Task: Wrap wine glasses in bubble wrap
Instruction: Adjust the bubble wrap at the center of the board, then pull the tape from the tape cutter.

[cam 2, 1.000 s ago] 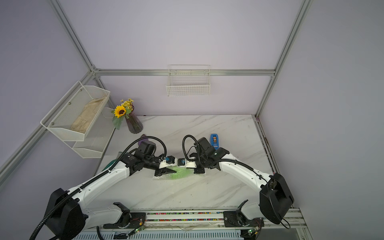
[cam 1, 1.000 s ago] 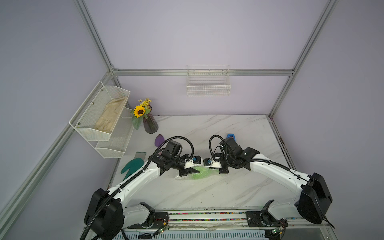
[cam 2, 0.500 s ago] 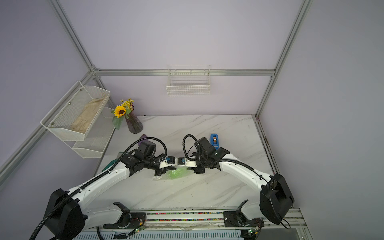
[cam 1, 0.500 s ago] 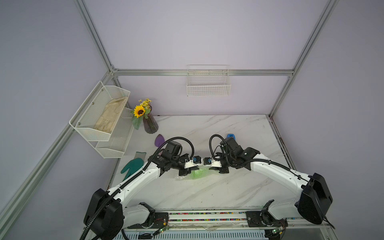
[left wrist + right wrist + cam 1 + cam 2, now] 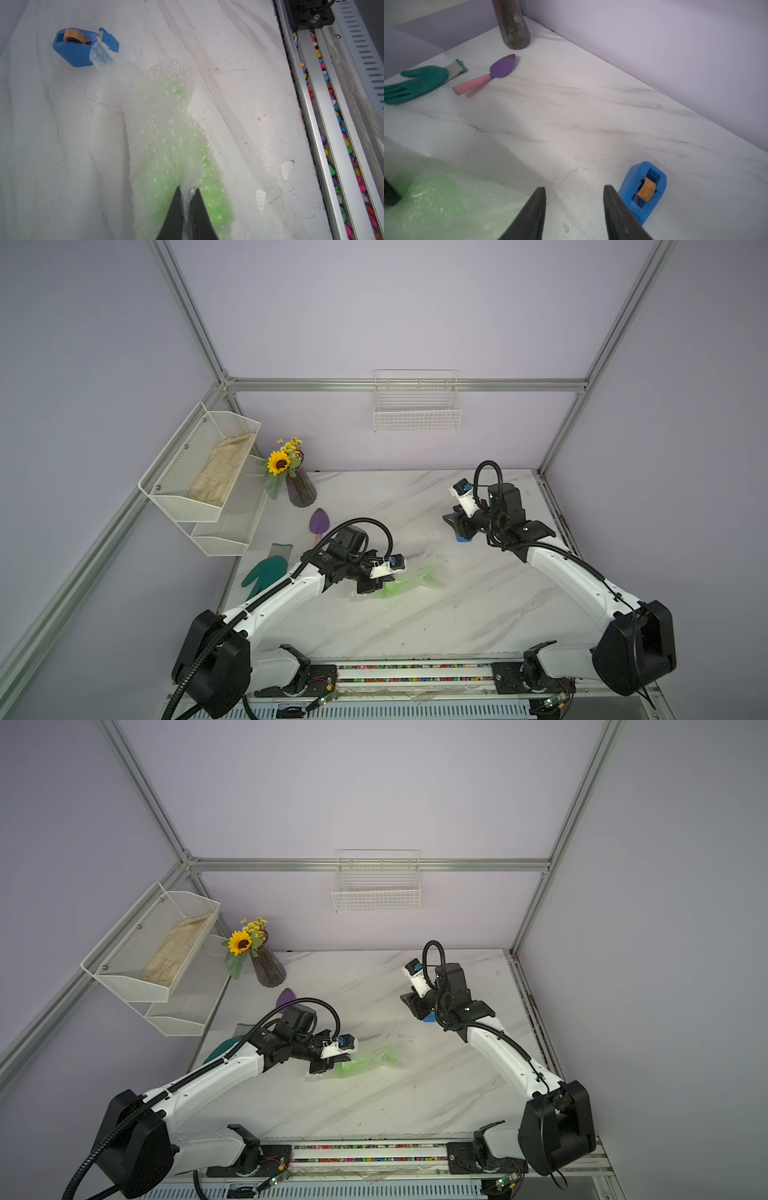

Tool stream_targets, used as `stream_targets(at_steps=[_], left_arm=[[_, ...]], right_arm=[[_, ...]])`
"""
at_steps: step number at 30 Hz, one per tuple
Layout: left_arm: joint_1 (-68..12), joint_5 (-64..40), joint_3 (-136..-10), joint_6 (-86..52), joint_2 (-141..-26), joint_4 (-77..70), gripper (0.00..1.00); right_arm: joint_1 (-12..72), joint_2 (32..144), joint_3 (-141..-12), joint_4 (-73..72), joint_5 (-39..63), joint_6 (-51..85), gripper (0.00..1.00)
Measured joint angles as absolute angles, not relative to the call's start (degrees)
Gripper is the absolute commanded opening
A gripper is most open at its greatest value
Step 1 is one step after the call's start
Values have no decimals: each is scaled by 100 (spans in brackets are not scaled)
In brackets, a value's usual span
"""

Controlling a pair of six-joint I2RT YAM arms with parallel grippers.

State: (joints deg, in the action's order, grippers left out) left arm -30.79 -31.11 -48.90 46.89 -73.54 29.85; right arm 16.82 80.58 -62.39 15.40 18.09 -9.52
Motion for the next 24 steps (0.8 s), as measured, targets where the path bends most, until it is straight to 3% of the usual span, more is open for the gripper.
stream_targets(at_steps=[2,9,16,24], left_arm=[[-3079,-3081,-4890,4687,-7395,2980,8],[-3079,-3013,-4890,4624,-7402,2963,8],[-3079,-2969,-4890,4604,-7402,2958,8],[-3079,-2950,-4890,4602,-7404,2958,8]], right_arm=[[1253,8517,-6355,1433,2040,-311,41],[-246,9760,-6243,1247,3214,690,39],[-283,10680,-6469,1468,3562,1033,30],[-276,10906,-6823,1691,3944,1022,31]])
